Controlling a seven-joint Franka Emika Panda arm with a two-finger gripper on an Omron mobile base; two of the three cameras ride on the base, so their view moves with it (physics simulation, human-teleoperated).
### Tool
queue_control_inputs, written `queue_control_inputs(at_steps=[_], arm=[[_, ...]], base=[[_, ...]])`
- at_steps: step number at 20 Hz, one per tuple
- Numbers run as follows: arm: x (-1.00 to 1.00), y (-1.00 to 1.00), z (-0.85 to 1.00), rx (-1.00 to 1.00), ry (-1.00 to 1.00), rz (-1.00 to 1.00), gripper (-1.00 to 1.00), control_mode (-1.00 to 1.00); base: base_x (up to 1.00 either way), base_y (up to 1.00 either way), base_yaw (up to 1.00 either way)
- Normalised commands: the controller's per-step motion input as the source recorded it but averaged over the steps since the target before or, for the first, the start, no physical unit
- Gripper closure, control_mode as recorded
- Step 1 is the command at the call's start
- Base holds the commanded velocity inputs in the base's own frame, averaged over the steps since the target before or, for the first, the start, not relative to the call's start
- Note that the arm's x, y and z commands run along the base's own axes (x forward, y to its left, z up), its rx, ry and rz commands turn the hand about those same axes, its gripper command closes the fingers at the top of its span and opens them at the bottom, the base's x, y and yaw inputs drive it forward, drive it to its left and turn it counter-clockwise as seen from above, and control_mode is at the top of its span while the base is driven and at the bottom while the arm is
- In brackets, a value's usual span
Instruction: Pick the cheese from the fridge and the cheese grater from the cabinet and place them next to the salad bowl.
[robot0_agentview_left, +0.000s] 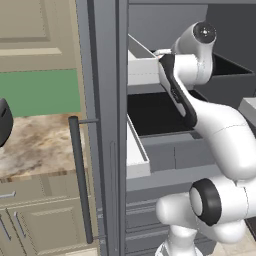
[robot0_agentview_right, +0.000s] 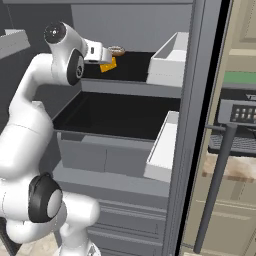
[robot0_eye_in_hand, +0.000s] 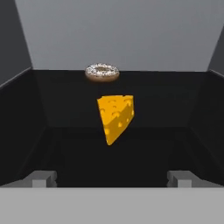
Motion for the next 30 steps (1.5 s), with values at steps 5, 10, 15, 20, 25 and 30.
queue_control_inputs(at_steps=[5,10,15,20,25,30], arm=[[0.32,0.0,-0.1,0.01,0.01,0.0,-1.0,-1.0],[0.44,0.0,-0.06,0.01,0.02,0.0,-1.0,-1.0],[0.42,0.0,-0.09,0.04,0.05,0.0,-1.0,-1.0],[0.39,-0.01,-0.07,0.03,0.03,0.0,-1.0,-1.0],[0.32,0.0,-0.03,0.0,0.01,0.0,-1.0,-1.0],[0.22,0.0,-0.1,0.0,0.0,0.0,-1.0,-1.0]], base=[[0.0,0.0,0.0],[0.0,0.0,0.0],[0.0,0.0,0.0],[0.0,0.0,0.0],[0.0,0.0,0.0],[0.0,0.0,0.0]])
